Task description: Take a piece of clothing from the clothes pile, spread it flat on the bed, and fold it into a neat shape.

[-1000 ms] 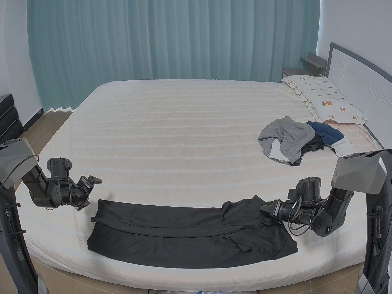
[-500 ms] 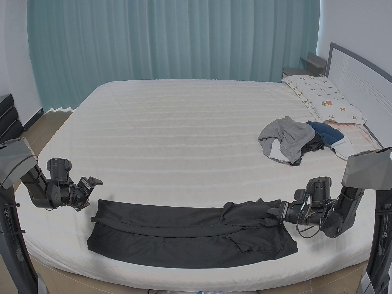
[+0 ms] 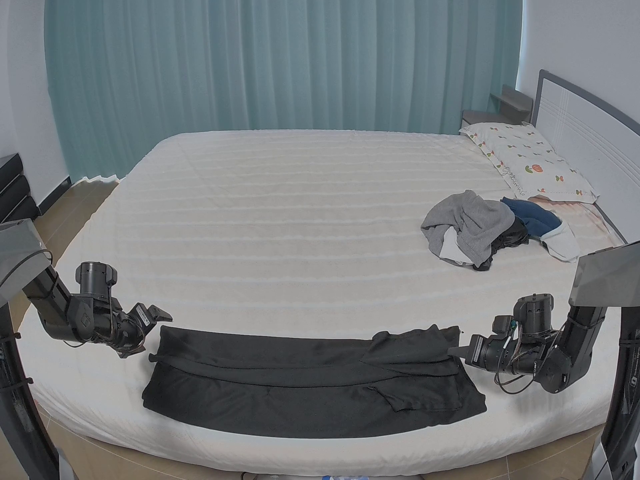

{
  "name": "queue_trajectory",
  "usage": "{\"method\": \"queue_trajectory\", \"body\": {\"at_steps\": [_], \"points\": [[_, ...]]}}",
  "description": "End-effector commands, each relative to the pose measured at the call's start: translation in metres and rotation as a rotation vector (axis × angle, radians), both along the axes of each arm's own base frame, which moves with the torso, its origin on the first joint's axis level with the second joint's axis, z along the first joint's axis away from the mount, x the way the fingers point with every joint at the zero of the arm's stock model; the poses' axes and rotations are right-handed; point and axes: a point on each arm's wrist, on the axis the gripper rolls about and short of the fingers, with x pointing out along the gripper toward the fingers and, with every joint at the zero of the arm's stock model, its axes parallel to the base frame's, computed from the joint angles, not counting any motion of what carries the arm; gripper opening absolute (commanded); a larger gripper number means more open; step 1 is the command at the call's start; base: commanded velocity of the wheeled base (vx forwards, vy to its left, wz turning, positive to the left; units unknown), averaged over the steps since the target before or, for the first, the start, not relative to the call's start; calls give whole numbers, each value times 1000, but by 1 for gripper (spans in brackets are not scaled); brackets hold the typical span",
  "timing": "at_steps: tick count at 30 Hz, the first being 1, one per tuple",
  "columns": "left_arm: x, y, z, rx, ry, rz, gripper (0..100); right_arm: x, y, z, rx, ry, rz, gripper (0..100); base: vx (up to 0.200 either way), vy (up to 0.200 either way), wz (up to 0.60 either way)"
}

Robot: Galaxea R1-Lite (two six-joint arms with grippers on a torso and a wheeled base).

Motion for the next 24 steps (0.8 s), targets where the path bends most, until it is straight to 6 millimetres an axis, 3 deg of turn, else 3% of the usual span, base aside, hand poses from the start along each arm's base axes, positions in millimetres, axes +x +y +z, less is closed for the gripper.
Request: {"method": "queue_trajectory", "body": {"at_steps": [1,8,15,24], "points": [[-2,-12,10,25,-5,-50,100,0,1,-6,-3,25,4,100,0,0,0],[-6,-23,3,79,38,-42,100,-1,1,-4,2,18,-12,100,0,0,0],[-17,-24,-5,114,88,-19,100,-9,2,28,87,17,-123,100,0,0,0],[-13,-24,-16,117,108,-21,100,-26,17,33,69,64,-245,100,0,0,0]]}}
